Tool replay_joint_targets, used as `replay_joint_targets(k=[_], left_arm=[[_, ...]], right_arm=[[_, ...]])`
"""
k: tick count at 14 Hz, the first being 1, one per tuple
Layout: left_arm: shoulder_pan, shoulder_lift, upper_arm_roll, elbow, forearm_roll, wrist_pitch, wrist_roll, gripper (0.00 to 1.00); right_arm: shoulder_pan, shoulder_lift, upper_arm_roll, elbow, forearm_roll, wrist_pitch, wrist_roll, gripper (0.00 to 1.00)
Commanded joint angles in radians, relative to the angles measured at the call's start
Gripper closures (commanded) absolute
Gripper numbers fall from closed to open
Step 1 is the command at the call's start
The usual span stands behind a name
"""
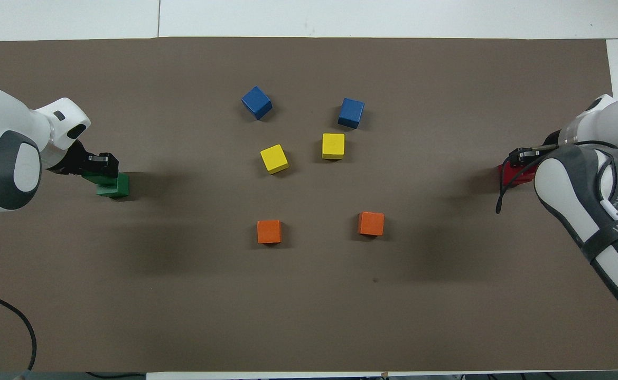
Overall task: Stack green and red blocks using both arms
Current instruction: 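Settle the green block on green while the right gripper releases red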
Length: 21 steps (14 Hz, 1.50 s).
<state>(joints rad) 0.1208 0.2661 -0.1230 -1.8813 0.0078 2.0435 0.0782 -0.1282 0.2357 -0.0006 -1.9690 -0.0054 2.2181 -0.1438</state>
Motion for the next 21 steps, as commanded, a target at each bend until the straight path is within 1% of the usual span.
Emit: replay_joint_targets(k=[1,8,9,10,11,16,17,19,21], left_arm=[[0.013,-0.039,0.000,-0.041,-0.020,-0.005,0.054,1.00],[0.020,-0.045,0.000,-0.050,-0.020,-0.011,0.060,1.00],[0.022,-0.047,0.002,-0.058,-0.020,-0.008,0.058,1.00],[0.022,-0.053,0.002,-0.062,-0.020,-0.008,0.058,1.00],[0.020,-0.053,0.002,-0.062,-0.020,-0.011,0.058,1.00],[0.020,-0.062,0.002,-0.082,-0.020,-0.019,0.064,1.00],[0.019,-0.062,0.002,-0.082,-0.020,-0.019,0.063,1.00],[0.022,-0.062,0.002,-0.084,-0.020,-0.016,0.064,1.00],[0.020,-0.064,0.002,-0.094,-0.020,-0.003,0.064,0.99]], right_arm=[[-0.008,-0.006,0.010,-0.014,-0.018,0.025,0.023,1.00],[-0.008,-0.001,0.010,-0.021,-0.018,0.032,0.024,1.00],[-0.008,-0.001,0.010,-0.021,-0.018,0.032,0.024,0.82],[-0.008,-0.001,0.010,-0.021,-0.018,0.032,0.026,0.11],[-0.008,-0.001,0.010,-0.019,-0.018,0.022,0.027,0.00],[-0.008,-0.007,0.010,-0.010,-0.016,0.006,0.027,0.00],[-0.007,-0.018,0.014,0.001,-0.016,-0.035,0.027,0.00],[0.001,-0.068,0.021,0.034,-0.015,-0.128,0.027,0.00],[0.015,-0.151,0.031,0.036,-0.015,-0.172,0.026,0.00]])
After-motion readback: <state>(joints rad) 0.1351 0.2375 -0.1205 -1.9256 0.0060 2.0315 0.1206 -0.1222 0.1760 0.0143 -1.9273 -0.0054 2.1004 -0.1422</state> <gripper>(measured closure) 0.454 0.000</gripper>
